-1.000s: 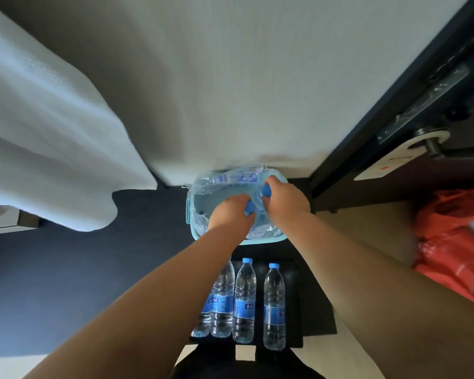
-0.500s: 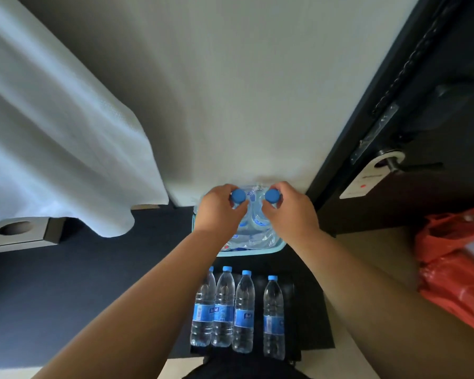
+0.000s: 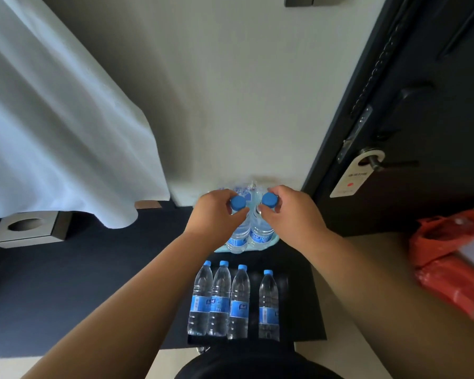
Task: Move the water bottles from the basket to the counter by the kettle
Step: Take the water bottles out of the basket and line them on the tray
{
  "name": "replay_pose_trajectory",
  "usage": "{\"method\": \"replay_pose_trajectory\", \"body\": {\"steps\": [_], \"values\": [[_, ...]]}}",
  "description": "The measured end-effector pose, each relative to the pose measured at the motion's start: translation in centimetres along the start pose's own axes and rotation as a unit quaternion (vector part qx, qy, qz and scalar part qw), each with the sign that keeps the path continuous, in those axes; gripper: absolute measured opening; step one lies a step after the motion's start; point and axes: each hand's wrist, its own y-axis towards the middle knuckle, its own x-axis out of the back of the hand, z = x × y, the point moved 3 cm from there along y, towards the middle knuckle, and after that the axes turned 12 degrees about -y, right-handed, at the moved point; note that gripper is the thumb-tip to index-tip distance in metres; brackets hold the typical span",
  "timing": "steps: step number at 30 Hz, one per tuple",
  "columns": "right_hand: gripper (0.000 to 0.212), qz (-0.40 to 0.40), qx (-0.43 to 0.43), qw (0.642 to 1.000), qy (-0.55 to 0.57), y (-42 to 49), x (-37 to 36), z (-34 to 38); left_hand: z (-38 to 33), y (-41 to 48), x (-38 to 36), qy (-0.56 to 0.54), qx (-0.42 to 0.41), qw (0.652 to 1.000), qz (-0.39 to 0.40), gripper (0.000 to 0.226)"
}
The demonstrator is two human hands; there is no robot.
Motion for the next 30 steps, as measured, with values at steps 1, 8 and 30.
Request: {"method": "replay_pose_trajectory", "body": {"steps": [1, 8, 30], "values": [[0.020, 0.014, -0.004, 1.000, 0.000, -0.4, -0.5, -0.3, 0.5, -0.4, -0.5, 0.003, 0.014, 1.000, 0.013, 0.010], [0.018, 0.141, -0.045, 0.989, -0.005, -4.3, -7.0, -3.5, 5.4, -3.9, -4.9, 0.020, 0.113, 0.989, 0.091, 0.022], [0.030, 0.352, -0.218, 0.910, -0.033, -5.3, -22.2, -8.9, 15.5, -1.0, -11.5, 0.133, 0.208, 0.931, 0.269, 0.025]]}}
